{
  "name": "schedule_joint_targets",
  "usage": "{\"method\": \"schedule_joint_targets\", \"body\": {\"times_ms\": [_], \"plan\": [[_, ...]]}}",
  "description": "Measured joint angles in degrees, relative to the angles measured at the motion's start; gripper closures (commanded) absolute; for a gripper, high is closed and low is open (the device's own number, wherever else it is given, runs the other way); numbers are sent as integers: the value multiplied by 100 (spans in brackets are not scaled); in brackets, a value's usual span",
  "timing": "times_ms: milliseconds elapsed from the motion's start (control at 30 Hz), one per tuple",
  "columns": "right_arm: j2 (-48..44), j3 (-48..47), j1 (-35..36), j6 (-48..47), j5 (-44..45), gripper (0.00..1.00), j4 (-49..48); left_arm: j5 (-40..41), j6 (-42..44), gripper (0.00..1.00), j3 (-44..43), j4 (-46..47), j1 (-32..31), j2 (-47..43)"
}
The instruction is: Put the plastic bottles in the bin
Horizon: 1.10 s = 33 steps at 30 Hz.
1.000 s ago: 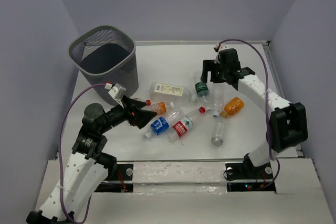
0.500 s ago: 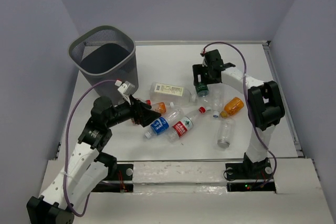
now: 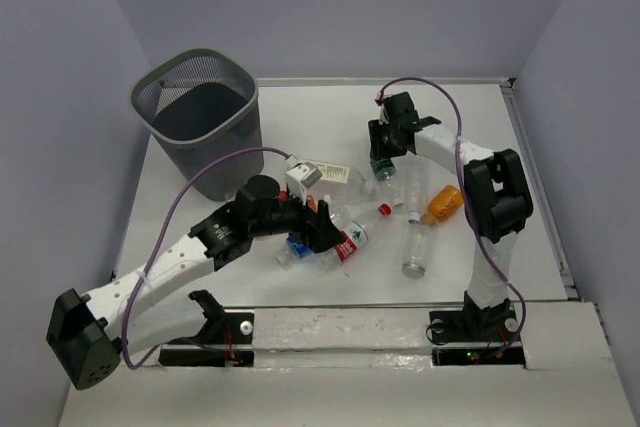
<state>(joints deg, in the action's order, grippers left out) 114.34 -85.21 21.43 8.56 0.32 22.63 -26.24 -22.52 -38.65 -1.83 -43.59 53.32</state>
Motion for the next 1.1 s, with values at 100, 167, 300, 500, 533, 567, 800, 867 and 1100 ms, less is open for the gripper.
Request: {"method": "schedule_joint_targets", "body": {"times_ms": [100, 167, 300, 500, 533, 567, 800, 867, 1100], "plan": [[-153, 2, 0, 0, 66, 60, 52, 831, 142, 1, -415, -254, -643, 448], [-450, 55, 0, 7, 76, 61, 50, 1504, 227, 1, -649, -413, -988, 704], [-1281, 203, 9, 28, 68, 62, -17, 2752, 459, 1, -1010, -595, -1541, 1303], [-2647, 520, 37, 168, -232, 63, -354, 3574, 741, 1, -1309, -640, -2135, 2133], [-2789, 573, 44, 201, -275, 63, -400, 3692, 785, 1, -1335, -636, -2223, 2267], [-2951, 673, 59, 243, -369, 63, -490, 3735, 809, 1, -1342, -634, -2267, 2330], [-3766, 1652, 151, 577, -817, 63, -964, 4044, 964, 6, -1373, -466, -2354, 2865], [-4002, 1915, 153, 673, -929, 63, -1051, 4111, 992, 9, -1390, -411, -2350, 3093], [-4822, 2420, 151, 839, -1121, 63, -1211, 4135, 1069, 18, -1488, -358, -2350, 3882]]}}
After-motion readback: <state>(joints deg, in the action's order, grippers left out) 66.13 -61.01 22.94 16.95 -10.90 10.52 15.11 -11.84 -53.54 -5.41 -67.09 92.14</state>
